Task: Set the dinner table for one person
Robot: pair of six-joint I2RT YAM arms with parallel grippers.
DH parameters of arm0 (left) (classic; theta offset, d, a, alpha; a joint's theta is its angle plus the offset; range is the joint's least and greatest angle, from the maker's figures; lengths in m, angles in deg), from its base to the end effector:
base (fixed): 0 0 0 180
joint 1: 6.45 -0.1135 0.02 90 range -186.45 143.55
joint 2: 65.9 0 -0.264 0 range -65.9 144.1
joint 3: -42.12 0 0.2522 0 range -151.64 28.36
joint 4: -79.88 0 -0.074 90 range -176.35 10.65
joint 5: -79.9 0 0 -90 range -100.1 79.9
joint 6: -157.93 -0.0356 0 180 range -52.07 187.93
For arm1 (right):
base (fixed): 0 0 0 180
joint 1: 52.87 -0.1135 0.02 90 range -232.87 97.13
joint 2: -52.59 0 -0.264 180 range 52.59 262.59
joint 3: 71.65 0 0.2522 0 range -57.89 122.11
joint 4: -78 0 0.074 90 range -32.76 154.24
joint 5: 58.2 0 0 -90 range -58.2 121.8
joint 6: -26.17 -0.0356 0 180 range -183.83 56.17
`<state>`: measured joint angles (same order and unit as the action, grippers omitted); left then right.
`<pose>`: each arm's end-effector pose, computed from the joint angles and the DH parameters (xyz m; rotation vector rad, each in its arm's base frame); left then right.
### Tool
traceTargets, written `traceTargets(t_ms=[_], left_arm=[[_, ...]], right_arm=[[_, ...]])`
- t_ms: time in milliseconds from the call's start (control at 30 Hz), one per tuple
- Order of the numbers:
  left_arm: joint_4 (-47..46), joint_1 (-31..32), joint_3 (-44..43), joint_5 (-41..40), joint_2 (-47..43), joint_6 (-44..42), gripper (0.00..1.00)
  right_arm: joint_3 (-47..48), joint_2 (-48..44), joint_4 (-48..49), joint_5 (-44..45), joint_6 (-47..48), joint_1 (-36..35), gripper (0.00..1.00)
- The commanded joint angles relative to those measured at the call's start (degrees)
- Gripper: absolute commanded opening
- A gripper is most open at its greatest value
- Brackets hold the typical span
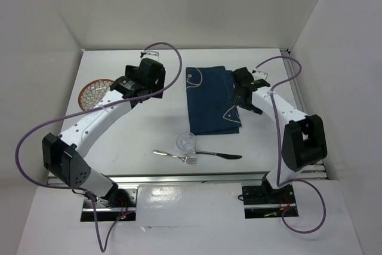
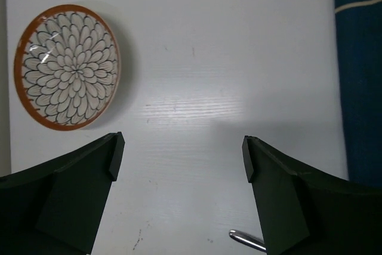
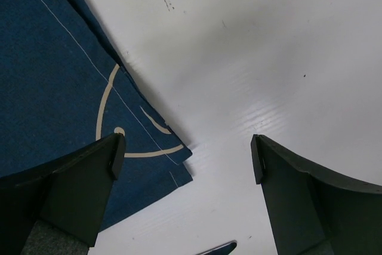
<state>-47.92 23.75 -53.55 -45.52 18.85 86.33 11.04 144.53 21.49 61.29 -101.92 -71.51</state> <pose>0.2877 -0.1436 0.3562 -0.0872 2.1449 0.2225 0.3097 0.0860 0.2411 0.5646 2.4536 -0.3257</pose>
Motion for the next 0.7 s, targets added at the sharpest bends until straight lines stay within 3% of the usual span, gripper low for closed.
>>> traceTargets(t_ms=[0,167,200,300,467,533,667], left_arm=[[1.9,2.2,-4.6,6.7,1.3,1.2,1.00],[3.5,7.8,-8.4,7.7,4.8,1.7,0.84],[4.0,8.3,-8.4,8.8,5.6,1.7,0.74],[5.3,8.8,-12.4,16.1,8.1,4.0,0.71],[5.9,9.9,-16.7,26.2,12.7,5.1,0.48],[5.9,9.9,-17.5,26.8,14.4,5.7,0.43],[6.5,9.9,-18.5,27.7,14.4,7.3,0.41]], right_arm=[[0.6,-3.8,-2.1,1.2,-1.3,-0.4,0.99],[-1.1,-9.2,-1.3,-5.3,1.1,-0.4,0.99],[-4.0,-13.1,2.0,-7.7,2.6,-0.4,0.99],[-11.3,-21.8,6.1,-15.4,4.3,0.7,0.99],[-20.7,-30.5,10.0,-24.3,0.2,0.7,0.81],[-23.3,-31.6,9.4,-23.8,-4.3,1.2,0.79],[-26.6,-28.1,15.5,-29.3,-4.2,4.4,0.79]])
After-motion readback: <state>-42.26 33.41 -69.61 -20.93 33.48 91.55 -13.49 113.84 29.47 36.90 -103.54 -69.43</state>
